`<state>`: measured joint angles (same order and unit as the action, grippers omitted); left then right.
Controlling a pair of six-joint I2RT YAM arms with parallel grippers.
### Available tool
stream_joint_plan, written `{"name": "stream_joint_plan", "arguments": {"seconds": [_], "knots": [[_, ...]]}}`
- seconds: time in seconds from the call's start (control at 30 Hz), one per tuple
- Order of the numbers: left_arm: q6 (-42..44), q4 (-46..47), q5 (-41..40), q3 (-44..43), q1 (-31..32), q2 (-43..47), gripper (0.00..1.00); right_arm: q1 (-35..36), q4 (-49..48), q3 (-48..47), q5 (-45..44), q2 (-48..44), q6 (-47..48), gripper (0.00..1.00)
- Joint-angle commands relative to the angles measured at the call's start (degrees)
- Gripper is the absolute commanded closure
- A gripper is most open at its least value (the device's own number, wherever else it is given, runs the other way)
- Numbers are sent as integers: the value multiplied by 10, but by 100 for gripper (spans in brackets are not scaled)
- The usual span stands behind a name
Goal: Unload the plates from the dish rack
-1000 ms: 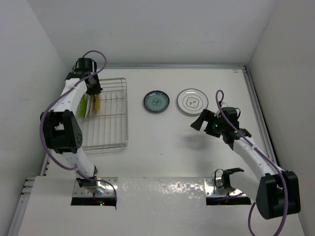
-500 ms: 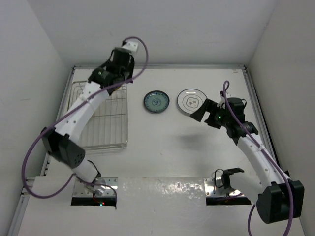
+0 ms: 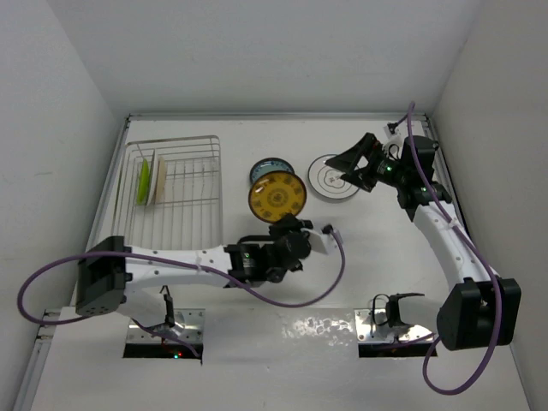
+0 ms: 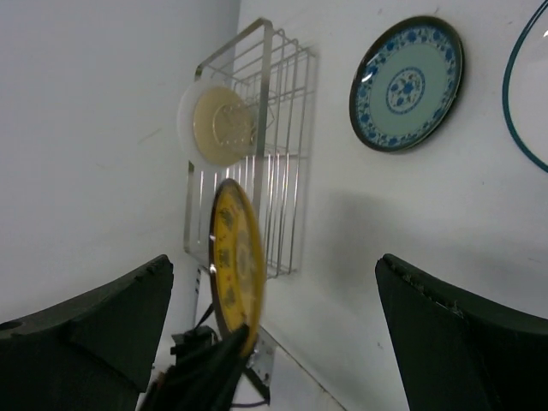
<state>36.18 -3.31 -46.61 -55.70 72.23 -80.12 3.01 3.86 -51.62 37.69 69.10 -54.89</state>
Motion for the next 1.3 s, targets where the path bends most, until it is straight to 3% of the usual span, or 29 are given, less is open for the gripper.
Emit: {"name": "stream_joint_plan", "arguments": {"seconds": [0.0,0.2,0.27,0.33,0.5,0.6,0.77,0.8,0.87,0.9,1.0,1.03,1.27], "knots": [[77,91,-83,2,48,-53,100,21,45,-34,46,0,55,1],[53,50,-68,-34,74,-116,100,72,111,-1,33,11,155,9],[49,52,-60,-34,81,-109,100,93,98,21,43,24,167,13],[48,50,-58,-34,85,-104,100,107,63,33,65,45,166,27],[32,41,-34,-33,92,-89,99,154,-23,49,156,92,142,40],[21,37,-30,-32,92,-91,89,155,-139,70,162,98,85,99],[-13,13,-33,-37,92,-87,60,139,-191,83,111,103,26,100],[-18,13,-44,-36,92,-84,48,135,-202,84,94,107,11,100],[-37,13,-57,-33,92,-80,38,119,-227,91,72,122,-8,100],[-48,11,-66,-32,92,-79,29,114,-239,93,63,129,-27,100],[-118,-31,-95,-33,91,-77,23,95,-256,84,23,168,-47,100],[-146,-51,-122,-34,91,-77,10,89,-256,69,-1,182,-47,100],[-462,-291,-172,-88,78,13,0,86,-214,-60,-70,344,-26,100]]}}
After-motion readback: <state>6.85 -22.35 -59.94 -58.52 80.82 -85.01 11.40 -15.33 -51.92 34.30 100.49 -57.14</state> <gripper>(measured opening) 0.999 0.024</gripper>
